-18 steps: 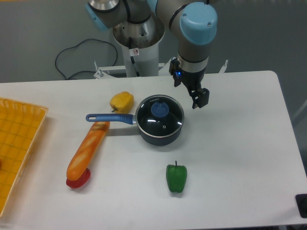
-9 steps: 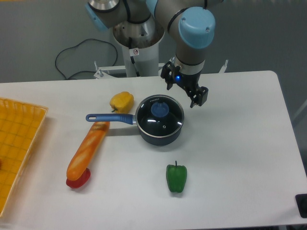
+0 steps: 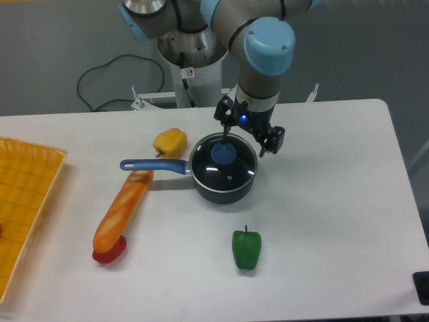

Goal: Open the lid
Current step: 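Lower the gripper down around the blue lid knob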

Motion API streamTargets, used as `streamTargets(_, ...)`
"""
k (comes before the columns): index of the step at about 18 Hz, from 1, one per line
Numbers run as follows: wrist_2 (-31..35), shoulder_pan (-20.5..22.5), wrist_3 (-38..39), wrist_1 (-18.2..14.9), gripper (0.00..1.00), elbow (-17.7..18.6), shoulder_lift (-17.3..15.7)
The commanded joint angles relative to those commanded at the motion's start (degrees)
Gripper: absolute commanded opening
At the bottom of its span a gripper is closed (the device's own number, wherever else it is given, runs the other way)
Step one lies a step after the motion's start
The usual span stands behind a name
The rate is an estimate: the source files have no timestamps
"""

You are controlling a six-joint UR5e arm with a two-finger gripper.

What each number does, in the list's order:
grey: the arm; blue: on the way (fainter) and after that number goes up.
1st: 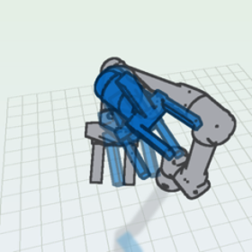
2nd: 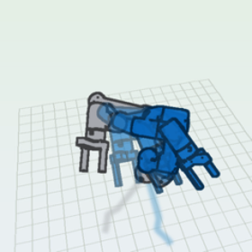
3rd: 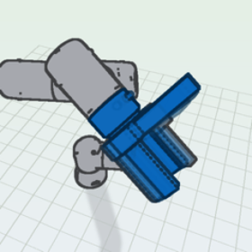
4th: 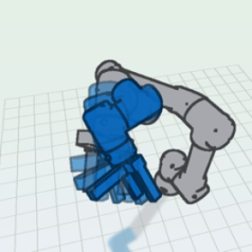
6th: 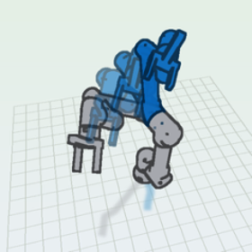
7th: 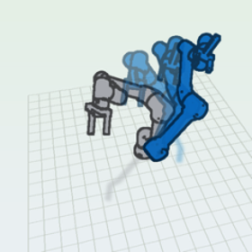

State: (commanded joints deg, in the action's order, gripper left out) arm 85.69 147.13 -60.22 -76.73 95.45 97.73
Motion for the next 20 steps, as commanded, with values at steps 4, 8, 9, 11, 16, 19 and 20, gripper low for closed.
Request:
streamTargets(4,0.0,0.0,1.5,0.0,1.0,0.0,0.1)
streamTargets(8,0.1,-0.2,7.1,0.1,1.0,0.1,0.1)
streamTargets(9,0.1,-0.4,7.3,0.1,1.0,0.1,0.3)
streamTargets(11,0.2,-1.0,7.5,0.1,1.0,0.1,0.6)
streamTargets(16,0.2,-1.4,9.9,0.2,1.0,0.0,0.7)
streamTargets(19,0.2,-1.7,9.9,0.2,1.0,-0.1,0.7)
streamTargets(20,0.2,-1.7,9.9,0.2,1.0,-0.1,0.7)
